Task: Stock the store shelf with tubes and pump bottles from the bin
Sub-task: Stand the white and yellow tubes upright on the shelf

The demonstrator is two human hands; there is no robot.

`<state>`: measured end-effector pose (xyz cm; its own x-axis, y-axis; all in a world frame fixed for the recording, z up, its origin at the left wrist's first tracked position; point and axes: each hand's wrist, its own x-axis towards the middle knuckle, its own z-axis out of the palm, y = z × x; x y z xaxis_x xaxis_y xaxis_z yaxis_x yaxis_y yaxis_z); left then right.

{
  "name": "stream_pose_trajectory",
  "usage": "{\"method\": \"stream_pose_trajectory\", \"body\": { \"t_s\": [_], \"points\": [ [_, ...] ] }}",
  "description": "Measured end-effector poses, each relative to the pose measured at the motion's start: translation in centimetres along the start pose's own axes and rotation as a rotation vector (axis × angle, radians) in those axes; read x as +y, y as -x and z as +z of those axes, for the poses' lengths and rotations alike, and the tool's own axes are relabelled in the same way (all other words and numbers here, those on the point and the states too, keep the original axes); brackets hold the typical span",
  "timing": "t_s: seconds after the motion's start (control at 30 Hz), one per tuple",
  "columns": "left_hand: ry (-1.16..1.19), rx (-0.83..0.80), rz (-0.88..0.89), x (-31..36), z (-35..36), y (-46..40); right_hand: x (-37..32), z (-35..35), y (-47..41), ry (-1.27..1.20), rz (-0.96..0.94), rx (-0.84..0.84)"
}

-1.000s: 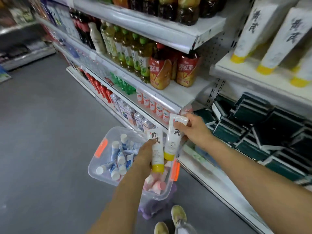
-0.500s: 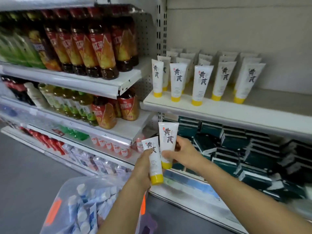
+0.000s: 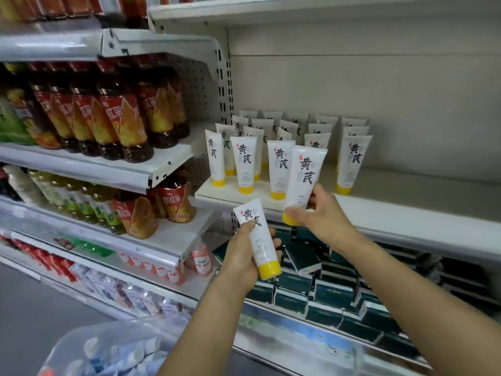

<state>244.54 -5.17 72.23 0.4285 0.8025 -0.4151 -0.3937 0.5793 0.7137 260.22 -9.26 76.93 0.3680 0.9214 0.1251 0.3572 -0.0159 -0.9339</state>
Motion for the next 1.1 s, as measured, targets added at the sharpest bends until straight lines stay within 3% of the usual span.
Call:
{"method": "stream_pose_trajectory", "body": {
  "t_s": [0.17,0.47,0.87,1.1],
  "points": [
    [0.021,0.017,0.038,0.8,2.5,-0.6,1.4,-3.4,-3.7,0.06,0.038,0.109],
    [0.01,0.063,0.057,0.1,5.5,-1.2,3.8,-4.2,-6.1,0.235,0.028,0.028],
    [0.014,0.068,0.066,-1.2,6.5,-0.9,3.9,-4.6,-5.7,0.175,0.014,0.0],
    [0.026,0.076,0.077,-2.2,7.2,-0.9,4.7,-6.1,-4.1,0.196,-0.017,0.129]
  ]
}}
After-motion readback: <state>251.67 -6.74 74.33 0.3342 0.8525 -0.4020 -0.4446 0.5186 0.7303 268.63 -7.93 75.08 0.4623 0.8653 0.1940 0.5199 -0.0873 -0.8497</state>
